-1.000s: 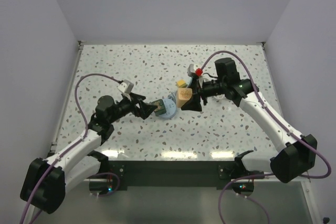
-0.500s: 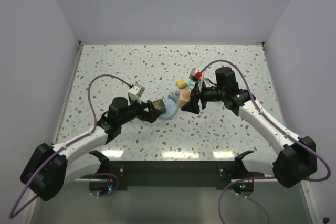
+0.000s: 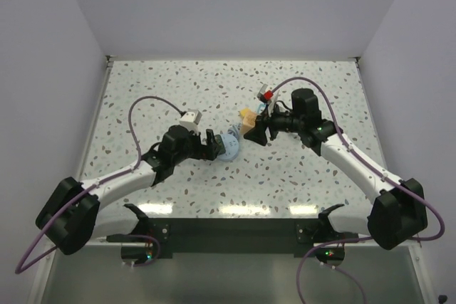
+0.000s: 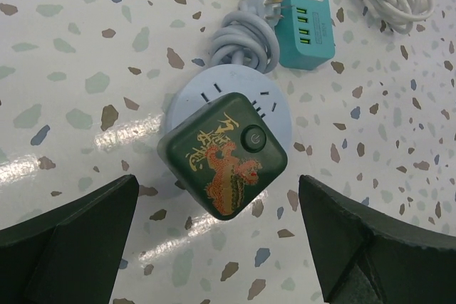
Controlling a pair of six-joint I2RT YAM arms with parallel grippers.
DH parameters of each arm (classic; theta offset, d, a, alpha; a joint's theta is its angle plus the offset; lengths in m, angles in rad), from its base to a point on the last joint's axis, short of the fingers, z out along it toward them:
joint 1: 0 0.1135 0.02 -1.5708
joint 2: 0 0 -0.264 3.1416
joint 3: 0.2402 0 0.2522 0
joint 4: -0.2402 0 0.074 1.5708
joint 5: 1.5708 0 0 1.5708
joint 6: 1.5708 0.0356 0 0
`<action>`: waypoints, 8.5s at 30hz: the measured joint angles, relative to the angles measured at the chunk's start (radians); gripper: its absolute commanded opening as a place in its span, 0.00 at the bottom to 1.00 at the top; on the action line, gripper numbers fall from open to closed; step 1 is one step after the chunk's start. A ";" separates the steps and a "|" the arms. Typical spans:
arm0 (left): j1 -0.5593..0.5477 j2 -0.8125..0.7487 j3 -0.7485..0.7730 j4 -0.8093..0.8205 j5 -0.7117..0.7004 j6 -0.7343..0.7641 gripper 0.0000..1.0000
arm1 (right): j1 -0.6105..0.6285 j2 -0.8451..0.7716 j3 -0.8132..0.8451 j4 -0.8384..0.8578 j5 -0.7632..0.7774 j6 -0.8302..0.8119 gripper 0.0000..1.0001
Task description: Insert the plug
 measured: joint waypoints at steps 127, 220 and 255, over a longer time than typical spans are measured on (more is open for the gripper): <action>-0.202 -0.213 -0.123 0.394 0.409 0.259 0.84 | 0.180 0.111 0.158 -0.488 -0.348 -0.498 0.00; -0.312 -0.104 -0.102 0.209 -0.531 0.182 1.00 | 0.104 0.227 0.220 -0.156 0.408 0.114 0.00; -0.142 0.236 0.011 0.348 -0.219 0.369 0.35 | 0.115 0.092 0.032 -0.031 0.272 -0.006 0.00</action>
